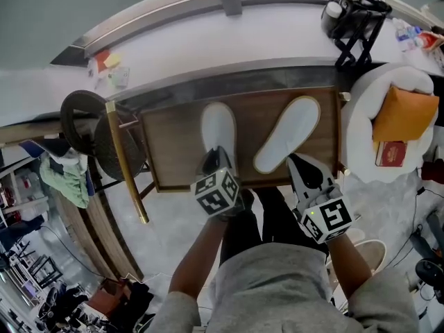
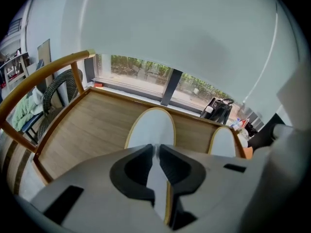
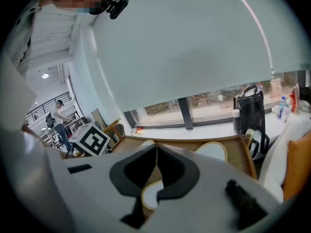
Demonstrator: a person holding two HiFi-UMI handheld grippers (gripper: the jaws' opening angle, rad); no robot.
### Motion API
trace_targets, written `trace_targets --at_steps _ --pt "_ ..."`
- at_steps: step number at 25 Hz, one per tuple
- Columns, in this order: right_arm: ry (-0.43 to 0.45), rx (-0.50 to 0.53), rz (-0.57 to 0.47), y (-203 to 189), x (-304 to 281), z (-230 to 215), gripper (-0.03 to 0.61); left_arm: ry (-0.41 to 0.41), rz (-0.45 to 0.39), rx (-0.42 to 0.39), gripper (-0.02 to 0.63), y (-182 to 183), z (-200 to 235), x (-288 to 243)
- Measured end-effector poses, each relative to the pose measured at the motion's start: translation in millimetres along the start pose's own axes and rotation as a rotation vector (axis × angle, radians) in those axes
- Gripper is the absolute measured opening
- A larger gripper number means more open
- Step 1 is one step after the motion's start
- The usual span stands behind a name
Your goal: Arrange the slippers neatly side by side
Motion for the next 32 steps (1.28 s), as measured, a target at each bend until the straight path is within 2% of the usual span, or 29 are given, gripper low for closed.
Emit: trace_targets --at_steps 2,4,5,10,15,21,25,29,32 --pt "-0.004 0.006 0.009 -0.4 -0.5 -0.7 0.026 -0.033 0.01 -0.013 0.062 0.6 -2.1 -0.4" --pt "-0.011 0.022 0.024 -2.4 -0.7 -2.0 0.028 -0.072 0.017 -0.026 0.16 0.2 -5.3 0.0" --pt "-0.016 0.032 0.026 -4.3 -0.7 -2.4 0.028 -0.085 0.016 -0.038 0.188 -0.4 -6.5 0.6" --pt "-0.058 0.036 0.039 -9.3 -0.8 -4.9 0.029 -0.104 -0.01 -0.096 0.241 -1.0 -8.6 6.7" --pt "-0.113 0.035 0.067 -19.1 -3.2 -11.5 0.029 -0.11 -0.041 -0.129 0.252 -1.6 -10.2 15.0" --pt "-0.184 -0.052 0.108 -30.9 -13.9 -27.0 0.031 -0.095 -0.097 -0.246 0.252 5.2 -17.2 29.1" --pt "-0.209 -0.086 0.158 -45.2 -28.2 -38.3 0.035 -0.102 -0.122 -0.25 0.252 8.3 -20.1 32.5" --pt "-0.225 -0.119 0.191 -54.8 -37.7 -43.8 0.074 -0.099 -0.13 -0.238 0.252 9.8 -18.9 33.3" --pt "-0.232 -0.147 0.206 -59.6 -42.8 -46.7 0.08 -0.102 -0.128 -0.231 0.252 9.0 -18.3 32.5"
Point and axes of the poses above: the fingertips, and each gripper's own axes: x backward along the fingers, z to its left, y out of its top, the point moved 9 cm from there along x, backward along the fingers, and after that the axes turned 6 degrees about -y, right-handed, at the moved point
